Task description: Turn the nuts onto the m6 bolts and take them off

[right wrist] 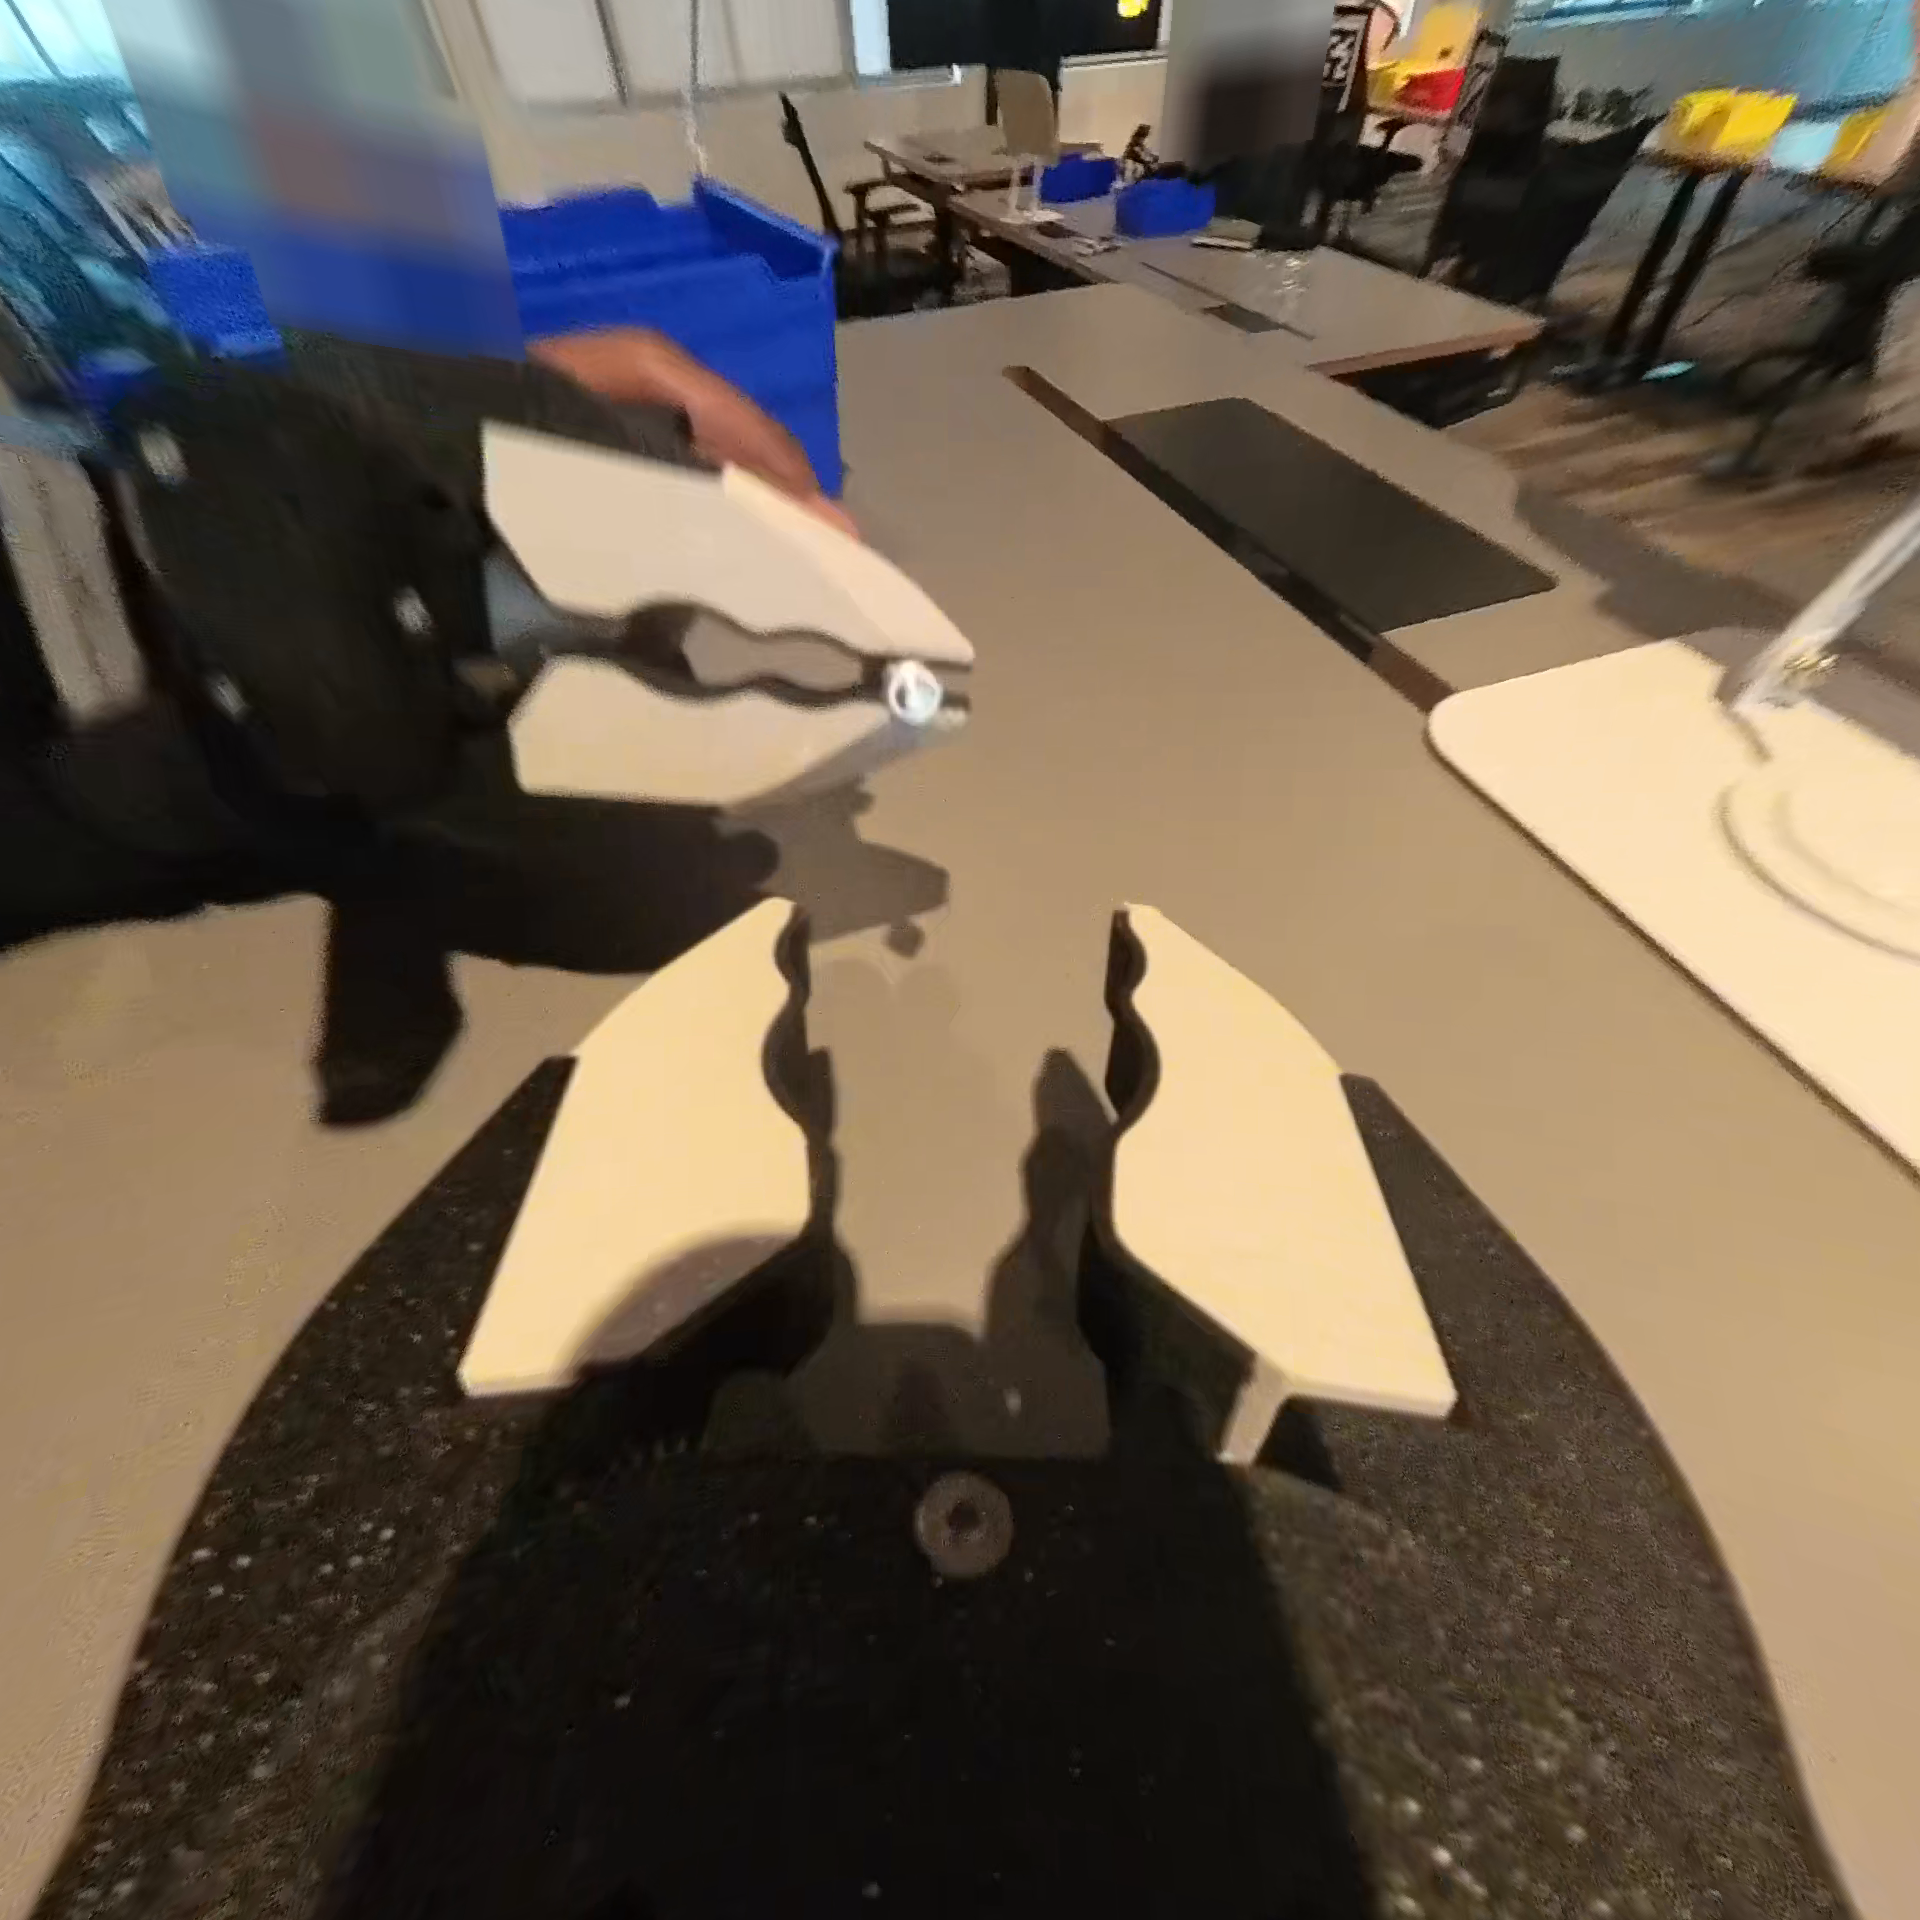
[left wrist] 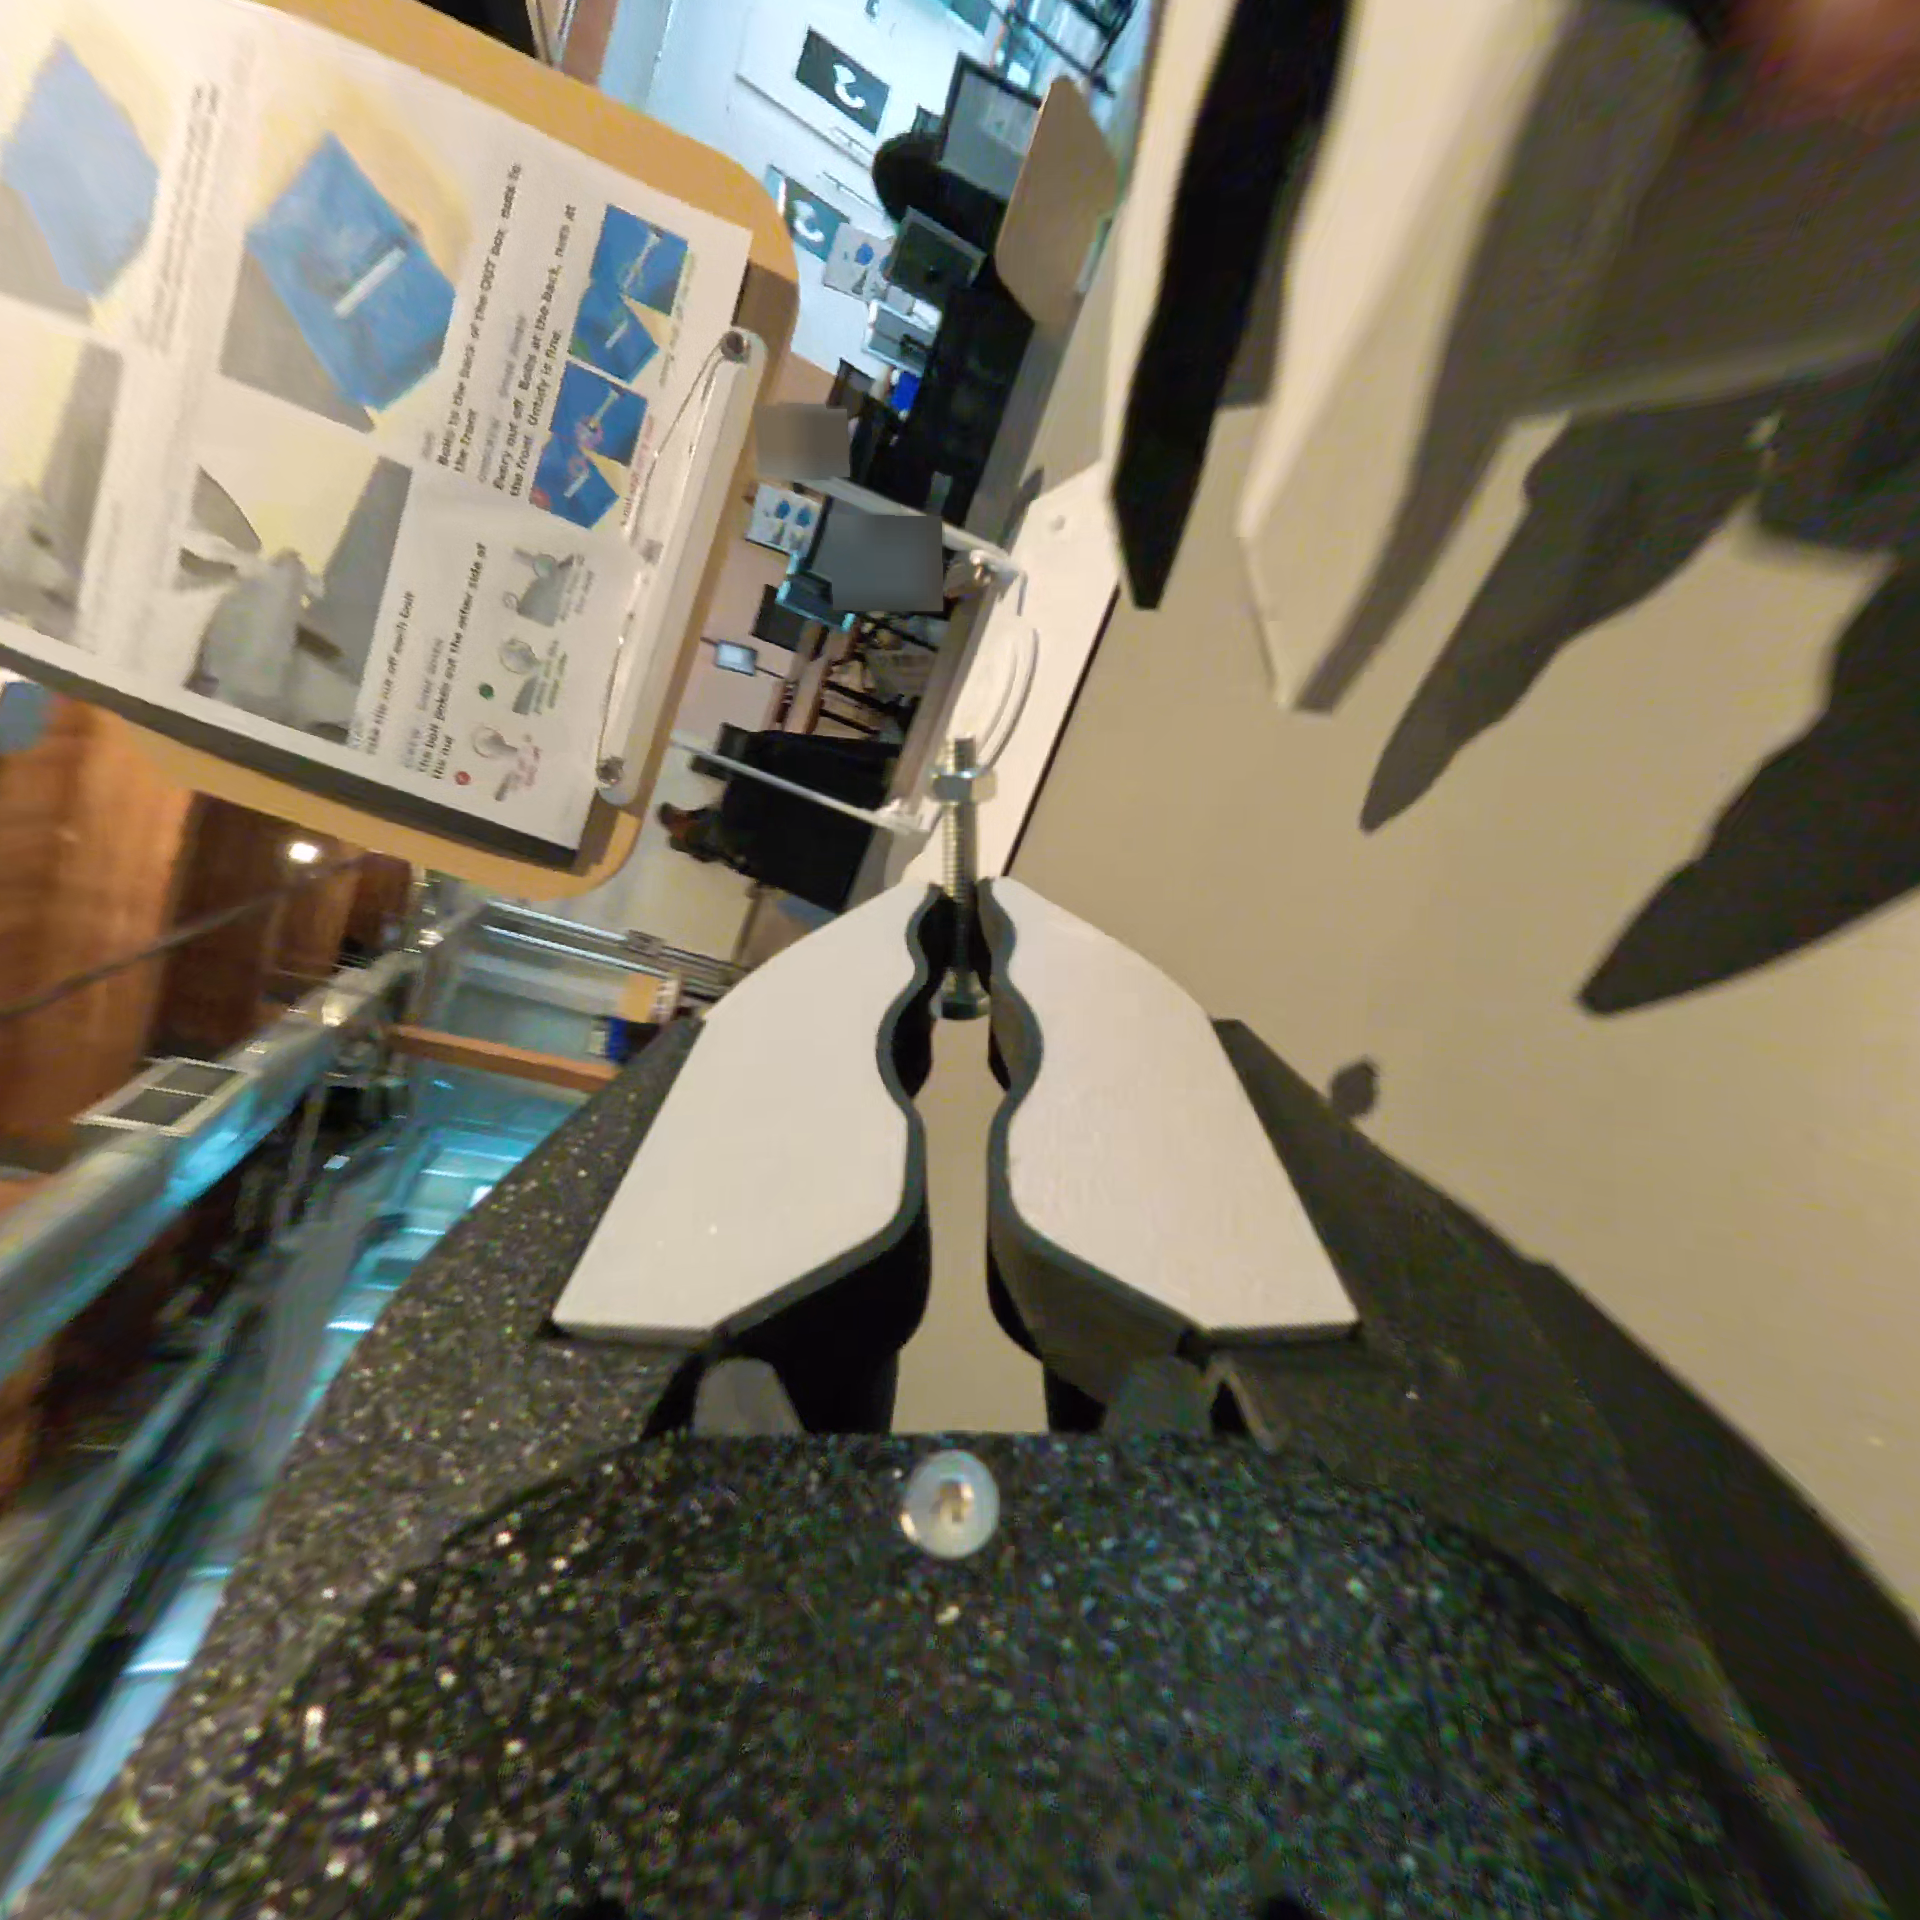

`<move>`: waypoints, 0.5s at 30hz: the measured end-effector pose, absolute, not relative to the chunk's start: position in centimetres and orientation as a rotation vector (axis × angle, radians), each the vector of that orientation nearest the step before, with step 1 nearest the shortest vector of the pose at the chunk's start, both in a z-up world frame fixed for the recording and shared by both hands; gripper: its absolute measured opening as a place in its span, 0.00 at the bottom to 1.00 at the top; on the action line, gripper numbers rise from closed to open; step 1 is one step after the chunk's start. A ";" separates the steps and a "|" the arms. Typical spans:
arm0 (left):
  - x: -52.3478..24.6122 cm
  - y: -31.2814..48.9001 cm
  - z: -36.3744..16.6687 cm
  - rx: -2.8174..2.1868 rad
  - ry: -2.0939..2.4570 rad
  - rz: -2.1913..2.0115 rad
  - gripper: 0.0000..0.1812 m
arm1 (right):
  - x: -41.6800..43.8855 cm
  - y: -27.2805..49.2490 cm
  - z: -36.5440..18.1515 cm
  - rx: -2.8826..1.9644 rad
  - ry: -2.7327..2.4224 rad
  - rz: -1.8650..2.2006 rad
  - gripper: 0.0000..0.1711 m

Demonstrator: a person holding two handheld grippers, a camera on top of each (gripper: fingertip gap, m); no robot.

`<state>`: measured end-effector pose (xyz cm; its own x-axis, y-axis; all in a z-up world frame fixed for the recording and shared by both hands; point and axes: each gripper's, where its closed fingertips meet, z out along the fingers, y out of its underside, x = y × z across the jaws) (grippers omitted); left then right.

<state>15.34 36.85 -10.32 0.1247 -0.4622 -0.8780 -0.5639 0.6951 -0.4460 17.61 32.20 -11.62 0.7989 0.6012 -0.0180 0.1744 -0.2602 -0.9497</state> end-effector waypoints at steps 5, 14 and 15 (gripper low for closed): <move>17.7 31.7 -2.8 -0.939 1.387 -0.228 0.03 | 17.5 32.3 -11.3 -1.790 -0.512 0.449 0.27; 35.4 9.3 2.9 -0.396 2.047 -0.355 0.03 | 16.5 32.6 -12.1 -1.836 -0.537 0.470 0.26; 37.9 8.1 1.0 -0.366 2.141 -0.331 0.03 | 16.4 32.5 -12.1 -1.837 -0.549 0.475 0.26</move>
